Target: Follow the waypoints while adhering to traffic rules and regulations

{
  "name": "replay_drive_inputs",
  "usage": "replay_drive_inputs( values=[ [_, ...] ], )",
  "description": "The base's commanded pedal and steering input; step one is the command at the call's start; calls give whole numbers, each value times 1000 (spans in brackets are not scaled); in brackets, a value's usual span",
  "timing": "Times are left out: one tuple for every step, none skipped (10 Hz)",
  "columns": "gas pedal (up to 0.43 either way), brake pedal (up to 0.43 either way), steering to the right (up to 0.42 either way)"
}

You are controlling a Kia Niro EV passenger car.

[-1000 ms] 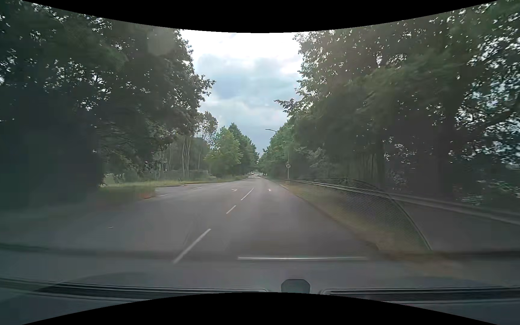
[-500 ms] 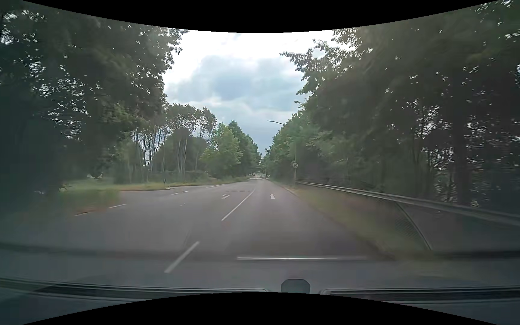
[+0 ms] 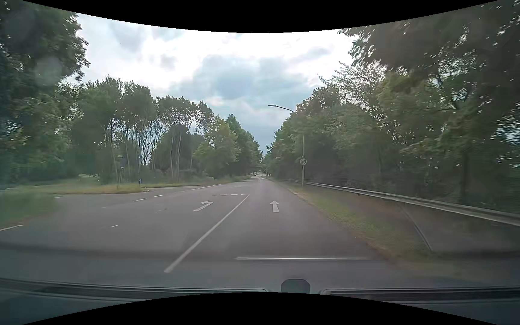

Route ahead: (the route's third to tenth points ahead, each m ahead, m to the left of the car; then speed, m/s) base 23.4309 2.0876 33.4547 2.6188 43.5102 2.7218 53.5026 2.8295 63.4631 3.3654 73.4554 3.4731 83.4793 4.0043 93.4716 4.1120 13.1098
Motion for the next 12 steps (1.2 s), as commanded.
replay_drive_inputs(
  values=[
    [79,0,-4],
    [79,0,-5],
    [79,0,-5],
    [79,0,-5],
    [79,0,-4],
    [79,0,-5],
    [79,0,-5],
    [79,0,-5],
    [87,0,-5],
    [87,0,-5],
    [87,0,-5],
    [87,0,-5]
  ],
)
